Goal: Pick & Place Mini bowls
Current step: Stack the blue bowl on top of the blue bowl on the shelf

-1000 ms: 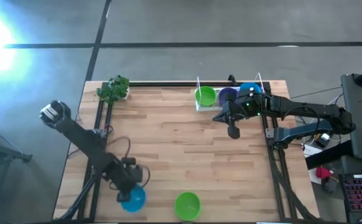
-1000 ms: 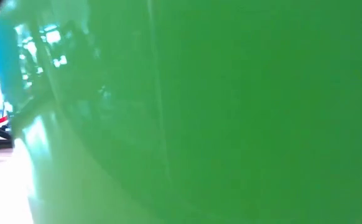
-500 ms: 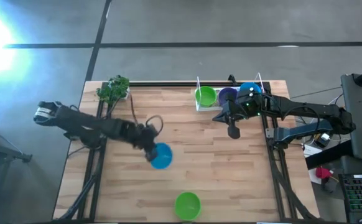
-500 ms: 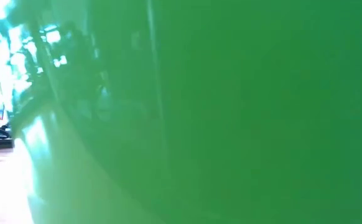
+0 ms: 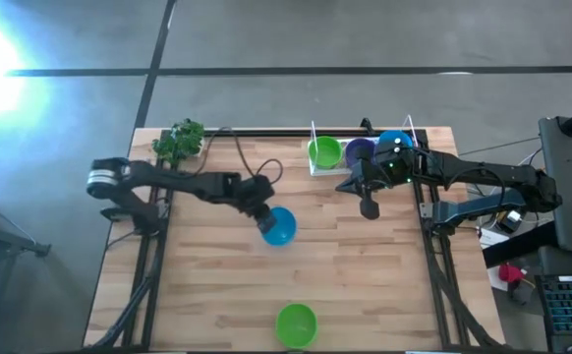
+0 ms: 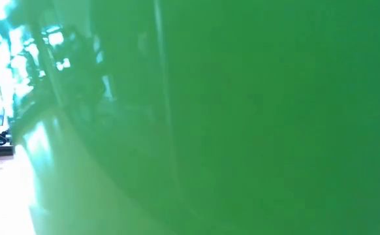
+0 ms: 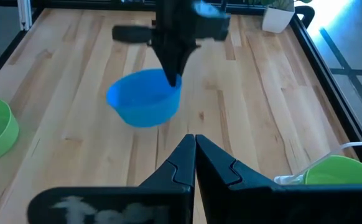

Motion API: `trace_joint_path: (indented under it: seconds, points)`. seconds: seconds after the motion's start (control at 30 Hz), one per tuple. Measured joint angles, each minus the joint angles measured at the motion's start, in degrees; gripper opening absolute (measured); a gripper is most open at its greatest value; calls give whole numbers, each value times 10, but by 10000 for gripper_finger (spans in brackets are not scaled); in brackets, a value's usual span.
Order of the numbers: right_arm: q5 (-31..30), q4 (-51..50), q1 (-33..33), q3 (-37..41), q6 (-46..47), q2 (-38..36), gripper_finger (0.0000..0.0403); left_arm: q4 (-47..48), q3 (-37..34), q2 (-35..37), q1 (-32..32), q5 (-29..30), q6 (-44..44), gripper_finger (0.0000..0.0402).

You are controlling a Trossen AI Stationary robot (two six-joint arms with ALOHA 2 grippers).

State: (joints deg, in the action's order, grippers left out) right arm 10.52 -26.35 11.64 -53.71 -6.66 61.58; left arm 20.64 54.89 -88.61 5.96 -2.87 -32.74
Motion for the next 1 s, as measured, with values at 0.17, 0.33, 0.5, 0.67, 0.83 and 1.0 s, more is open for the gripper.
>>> trace_joint_path:
  seconds: [0.17,0.33,0.5,0.67,0.83,1.0]
  points:
    - [0,0,0,0,0,0,8,3,47,-62,0,1,30,0]
    - [0,0,0,0,0,0,8,13,78,-92,1,11,38,0]
    - [0,0,0,0,0,0,8,13,88,-93,1,15,46,0]
    - [0,1,0,0,0,0,8,17,87,-91,0,15,44,0]
    - [0,1,0,0,-2,0,8,25,86,-99,0,15,43,0]
    - [0,1,0,0,-8,0,8,24,86,-98,0,15,43,0]
